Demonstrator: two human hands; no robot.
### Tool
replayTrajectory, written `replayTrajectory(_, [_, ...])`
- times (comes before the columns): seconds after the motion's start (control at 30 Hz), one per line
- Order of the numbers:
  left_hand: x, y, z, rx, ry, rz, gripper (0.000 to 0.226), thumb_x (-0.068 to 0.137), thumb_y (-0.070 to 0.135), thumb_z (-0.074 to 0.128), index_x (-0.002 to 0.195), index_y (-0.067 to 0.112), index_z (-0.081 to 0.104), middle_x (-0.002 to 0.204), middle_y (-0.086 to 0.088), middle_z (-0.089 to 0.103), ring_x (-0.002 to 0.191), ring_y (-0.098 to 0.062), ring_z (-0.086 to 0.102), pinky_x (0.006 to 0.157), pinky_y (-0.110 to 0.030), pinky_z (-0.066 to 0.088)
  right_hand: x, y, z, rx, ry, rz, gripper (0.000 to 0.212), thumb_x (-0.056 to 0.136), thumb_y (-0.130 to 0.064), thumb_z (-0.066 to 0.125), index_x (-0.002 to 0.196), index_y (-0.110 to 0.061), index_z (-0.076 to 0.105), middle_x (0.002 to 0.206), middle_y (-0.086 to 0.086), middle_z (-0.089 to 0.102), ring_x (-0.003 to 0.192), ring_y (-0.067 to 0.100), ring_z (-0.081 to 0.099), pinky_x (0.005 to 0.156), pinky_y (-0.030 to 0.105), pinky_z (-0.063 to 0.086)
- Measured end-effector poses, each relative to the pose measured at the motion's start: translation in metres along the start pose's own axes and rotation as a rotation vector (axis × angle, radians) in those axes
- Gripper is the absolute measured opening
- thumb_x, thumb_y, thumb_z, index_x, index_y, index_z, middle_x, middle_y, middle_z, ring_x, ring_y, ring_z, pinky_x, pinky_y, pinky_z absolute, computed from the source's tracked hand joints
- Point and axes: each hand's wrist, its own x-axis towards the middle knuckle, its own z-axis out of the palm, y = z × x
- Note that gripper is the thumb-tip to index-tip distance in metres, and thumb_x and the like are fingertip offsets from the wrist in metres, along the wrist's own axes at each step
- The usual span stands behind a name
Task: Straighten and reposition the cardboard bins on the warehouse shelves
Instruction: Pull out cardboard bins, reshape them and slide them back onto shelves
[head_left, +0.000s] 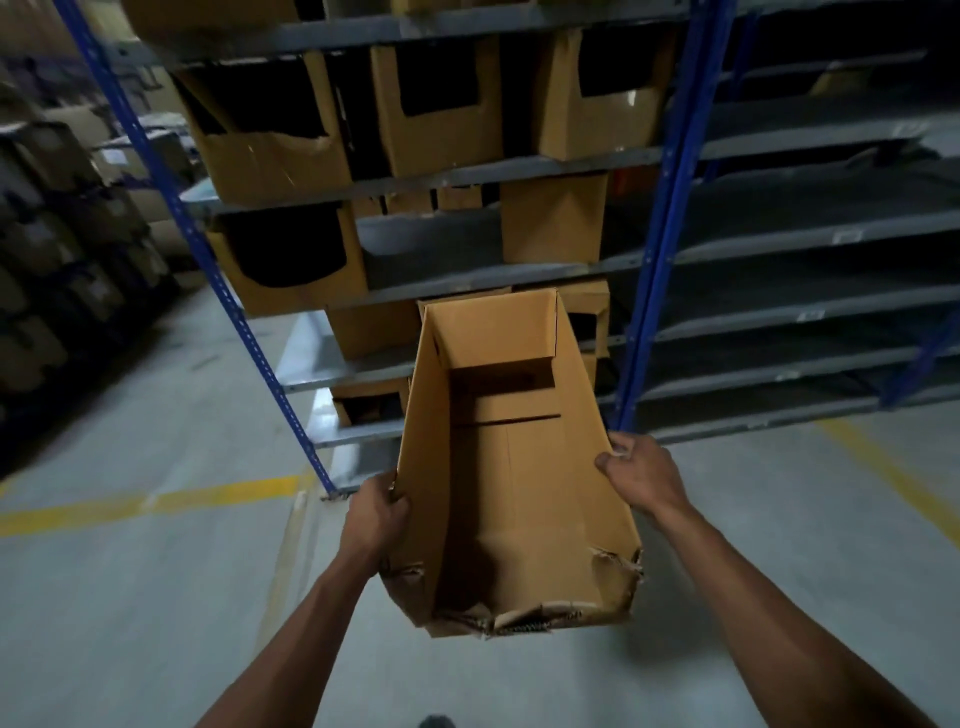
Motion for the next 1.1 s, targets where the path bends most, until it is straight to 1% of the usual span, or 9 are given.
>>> replayTrajectory(0.07, [0.027,0.011,-0.011,-0.033,0.04,0.029,0.047,0.101,0.007,0.055,0.147,0.013,0.059,0.13,-0.013,0.072,0.108,-0.034,0.072,0.089,-0.044,0.061,0.028,-0.019,0.009,0.009,-0.002,-0.04,0.035,0.096,-0.031,0.063,0.13,-0.037,0.068,0.095,-0.008,0.075,0.087,0.014,0.07,0.086,0.039,0.056])
replayTrajectory(0.17, [0.077,0.022,-0.028,-0.1,0.092,0.074,0.049,0.104,0.01,0.055,0.152,0.015,0.054,0.137,-0.012,0.07,0.115,-0.035,0.071,0.097,-0.052,0.06,0.072,-0.053,0.023,0.062,0.027,-0.084,0.042,0.098,-0.029,0.063,0.14,-0.035,0.061,0.087,-0.013,0.073,0.084,0.01,0.069,0.086,0.037,0.055])
replayTrajectory(0.3, [0.139,0.043,-0.05,-0.184,0.131,0.095,0.049,0.107,0.012,0.056,0.155,0.015,0.05,0.142,-0.008,0.065,0.12,-0.033,0.067,0.101,-0.052,0.055,0.13,-0.107,0.04,0.186,0.058,-0.094,0.054,0.098,-0.024,0.066,0.15,-0.031,0.052,0.124,-0.004,0.074,0.111,0.014,0.068,0.102,0.04,0.052])
replayTrajectory(0.47, [0.215,0.058,-0.076,-0.279,0.163,0.106,0.043,0.107,0.012,0.057,0.151,0.013,0.055,0.141,-0.013,0.067,0.112,-0.03,0.067,0.099,-0.054,0.058,0.181,-0.155,0.055,0.482,0.021,-0.112,0.061,0.096,-0.014,0.071,0.152,-0.027,0.05,0.145,-0.002,0.061,0.118,0.007,0.063,0.079,0.021,0.047])
replayTrajectory(0.57, [0.246,0.069,-0.084,-0.321,0.166,0.059,0.05,0.107,0.011,0.057,0.156,0.015,0.05,0.144,-0.014,0.065,0.12,-0.036,0.068,0.1,-0.055,0.058,0.202,-0.157,0.06,0.665,-0.073,-0.12,0.069,0.091,-0.009,0.075,0.153,-0.028,0.049,0.148,-0.002,0.059,0.118,0.008,0.066,0.089,0.032,0.057])
replayTrajectory(0.67, [0.274,0.079,-0.089,-0.319,0.171,0.078,0.049,0.107,0.011,0.058,0.155,0.018,0.051,0.141,-0.012,0.067,0.115,-0.031,0.069,0.101,-0.055,0.058,0.226,-0.152,0.063,0.678,-0.088,-0.157,0.074,0.09,0.003,0.07,0.154,-0.026,0.048,0.151,-0.004,0.057,0.129,0.011,0.062,0.103,0.045,0.055])
replayTrajectory(0.8, [0.297,0.085,-0.082,-0.244,0.147,0.083,0.047,0.106,0.013,0.059,0.152,0.02,0.054,0.14,-0.01,0.068,0.12,-0.034,0.068,0.102,-0.06,0.056,0.25,-0.146,0.064,0.665,-0.081,-0.159,0.085,0.084,0.017,0.063,0.154,-0.029,0.047,0.151,-0.005,0.057,0.127,0.008,0.063,0.091,0.036,0.061])
replayTrajectory(0.97, [0.299,0.085,-0.058,-0.183,0.19,0.072,0.053,0.104,0.014,0.061,0.155,0.027,0.053,0.137,-0.006,0.071,0.116,-0.029,0.072,0.098,-0.055,0.06,0.267,-0.114,0.069,0.664,-0.087,-0.211,0.075,0.087,0.015,0.064,0.152,-0.022,0.051,0.15,-0.004,0.057,0.134,0.007,0.057,0.106,0.046,0.054])
replayTrajectory(1.1, [0.309,0.111,-0.05,-0.198,0.22,0.075,0.047,0.101,0.009,0.061,0.146,0.024,0.064,0.122,-0.002,0.077,0.103,-0.028,0.076,0.095,-0.053,0.062,0.295,-0.111,0.06,0.668,-0.076,-0.28,0.061,0.091,0.012,0.063,0.143,-0.019,0.06,0.142,0.0,0.064,0.129,0.014,0.063,0.105,0.045,0.055])
